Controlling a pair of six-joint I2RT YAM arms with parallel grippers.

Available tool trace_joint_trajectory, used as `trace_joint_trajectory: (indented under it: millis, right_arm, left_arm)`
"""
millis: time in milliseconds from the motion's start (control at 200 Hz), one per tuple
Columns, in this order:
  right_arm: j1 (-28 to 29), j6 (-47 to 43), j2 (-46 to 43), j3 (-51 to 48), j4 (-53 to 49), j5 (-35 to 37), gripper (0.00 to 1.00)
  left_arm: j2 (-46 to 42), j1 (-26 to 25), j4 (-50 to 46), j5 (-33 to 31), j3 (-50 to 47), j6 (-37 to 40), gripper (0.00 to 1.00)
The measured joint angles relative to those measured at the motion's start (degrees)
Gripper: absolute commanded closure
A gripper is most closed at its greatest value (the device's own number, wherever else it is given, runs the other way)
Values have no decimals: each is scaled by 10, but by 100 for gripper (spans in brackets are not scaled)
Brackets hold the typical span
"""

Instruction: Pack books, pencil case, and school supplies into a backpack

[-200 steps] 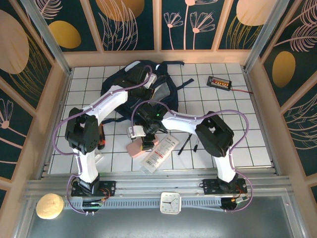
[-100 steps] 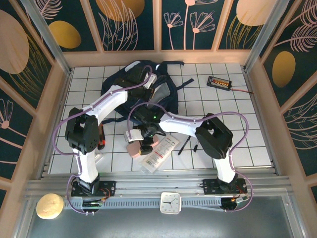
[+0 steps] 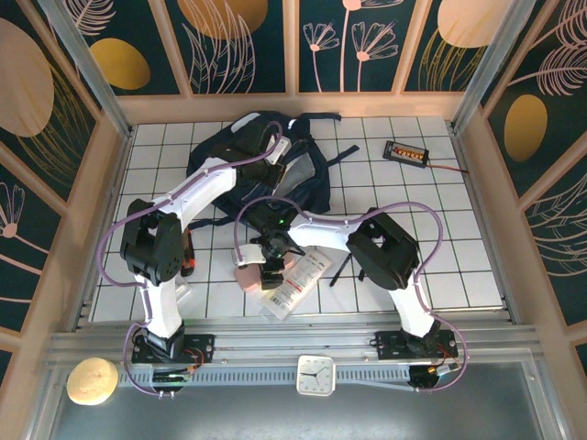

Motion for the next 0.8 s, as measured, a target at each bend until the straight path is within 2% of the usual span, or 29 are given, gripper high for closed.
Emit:
trace_joint_trajectory:
  millis: [100, 250, 430, 616, 801]
  right_arm:
    - [0, 7, 0, 0, 7, 5, 25]
    - [0, 14, -10, -12, 26, 11, 34]
    - [-11, 31, -50, -61, 82, 26, 35]
    - [-48, 107, -181, -142, 151, 14, 35]
    - [-103, 277, -365, -254, 278, -26, 35]
  left_arm:
    - [0, 0, -5, 0, 4, 2, 100]
    - [2, 2, -17, 0, 18, 3, 100]
    - [8, 4, -34, 0, 37, 3, 100]
    - [13, 4, -44, 0, 46, 3, 100]
    - [13, 4, -45, -1, 49, -2, 100]
